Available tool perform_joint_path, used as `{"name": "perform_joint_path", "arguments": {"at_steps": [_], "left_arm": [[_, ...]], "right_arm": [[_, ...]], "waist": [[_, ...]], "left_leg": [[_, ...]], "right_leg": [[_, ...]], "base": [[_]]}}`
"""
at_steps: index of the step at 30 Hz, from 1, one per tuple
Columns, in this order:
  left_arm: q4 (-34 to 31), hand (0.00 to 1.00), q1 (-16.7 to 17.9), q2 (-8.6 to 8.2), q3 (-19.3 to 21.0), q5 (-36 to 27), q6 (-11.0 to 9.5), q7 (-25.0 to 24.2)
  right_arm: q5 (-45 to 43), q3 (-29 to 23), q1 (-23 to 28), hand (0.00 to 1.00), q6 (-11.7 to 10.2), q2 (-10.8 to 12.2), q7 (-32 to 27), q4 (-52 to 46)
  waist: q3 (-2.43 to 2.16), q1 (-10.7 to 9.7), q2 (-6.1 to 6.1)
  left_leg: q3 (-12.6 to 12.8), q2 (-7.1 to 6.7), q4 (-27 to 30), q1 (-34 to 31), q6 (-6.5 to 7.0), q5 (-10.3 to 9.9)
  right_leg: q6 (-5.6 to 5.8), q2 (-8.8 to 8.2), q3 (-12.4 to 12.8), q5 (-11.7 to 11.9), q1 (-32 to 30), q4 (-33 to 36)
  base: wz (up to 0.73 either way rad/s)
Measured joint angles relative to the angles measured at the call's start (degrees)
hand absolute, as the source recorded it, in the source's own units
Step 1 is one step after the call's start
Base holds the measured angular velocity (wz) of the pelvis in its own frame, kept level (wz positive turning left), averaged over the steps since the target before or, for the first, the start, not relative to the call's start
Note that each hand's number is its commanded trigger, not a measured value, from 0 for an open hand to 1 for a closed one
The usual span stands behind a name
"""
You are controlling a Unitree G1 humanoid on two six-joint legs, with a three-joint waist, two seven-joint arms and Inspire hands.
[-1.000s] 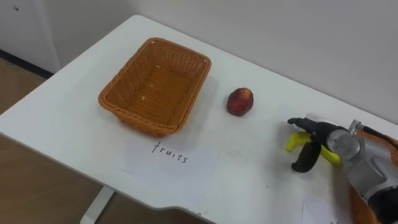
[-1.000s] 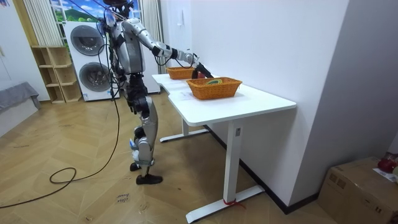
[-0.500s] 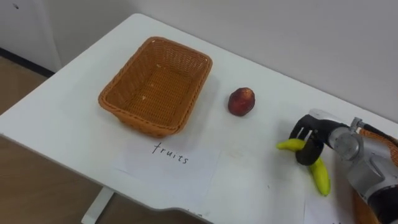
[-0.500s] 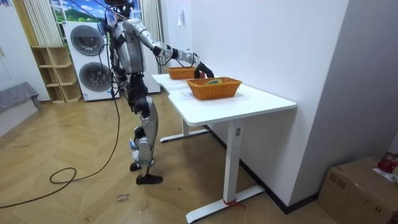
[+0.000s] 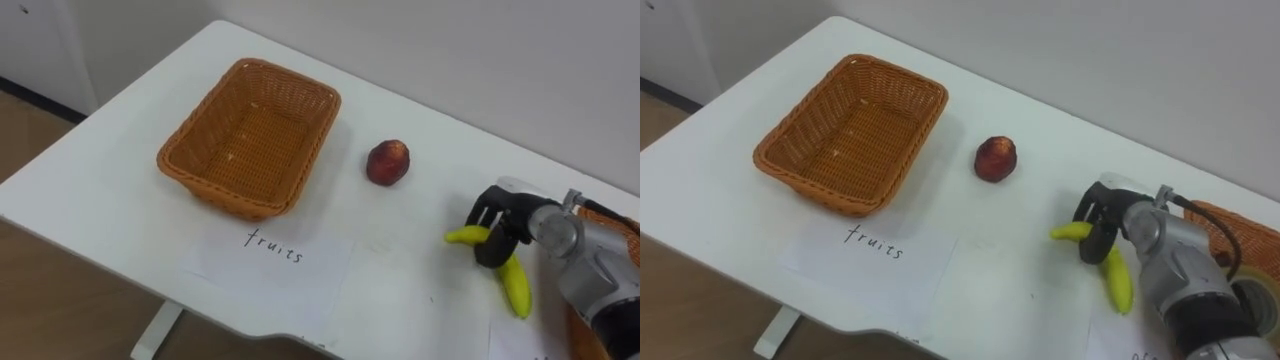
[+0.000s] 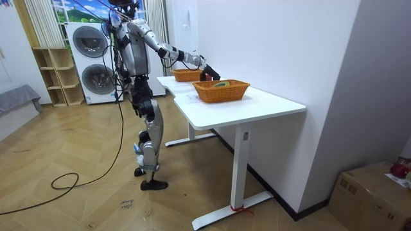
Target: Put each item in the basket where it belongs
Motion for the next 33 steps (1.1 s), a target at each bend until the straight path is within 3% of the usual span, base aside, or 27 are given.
{"name": "perform_joint_path", "arguments": {"at_steps": [12,19,27,30,33], "left_arm": [[0.43,0.0,-0.02,-0.07,0.03,-0.13,0.0,1.62],[0.25,0.0,-0.14,-0.09,0.15,-0.12,-0.01,2.99],[0.02,0.0,-0.32,-0.11,0.41,-0.03,-1.14,4.76],[0.09,0.0,-0.05,-0.67,0.31,0.02,-1.61,5.11],[0.17,0.0,0.13,-0.89,0.36,0.05,-1.58,5.12]], "right_arm": [[2.13,-0.01,-0.01,1.0,-0.01,0.0,-0.11,-0.42],[7.0,-0.06,-0.01,1.0,-0.11,0.0,-0.14,-2.02],[8.31,-1.16,-0.01,1.0,-1.9,0.02,-0.09,-11.91],[9.51,-3.23,-0.01,1.0,-2.13,0.23,-0.07,-13.5],[10.41,-5.57,-0.01,1.0,-2.59,0.27,-0.19,-16.48]], "waist": [[-0.07,0.03,-0.07],[-0.47,-0.32,-0.73],[-0.2,-1.88,-0.82],[0.16,-1.96,-0.51],[0.23,-2.7,-0.37]], "left_leg": [[0.19,0.0,-0.19,0.17,0.04,0.03],[0.8,-0.01,-0.09,0.45,0.06,0.07],[1.04,-0.02,0.09,0.51,0.05,0.07],[1.03,-0.05,-0.03,1.42,0.07,0.06],[0.9,-0.04,-0.1,1.41,0.07,0.05]], "right_leg": [[0.0,0.06,1.17,0.0,-0.07,-0.04],[0.01,-0.09,2.28,-0.01,-0.02,-0.04],[0.01,-0.09,2.81,-0.01,0.0,0.01],[0.01,-0.09,2.84,-0.01,0.82,0.0],[0.02,-0.07,2.7,-0.01,0.87,-0.01]], "base": [[0.0],[-0.03],[-0.03],[0.0],[0.01]]}}
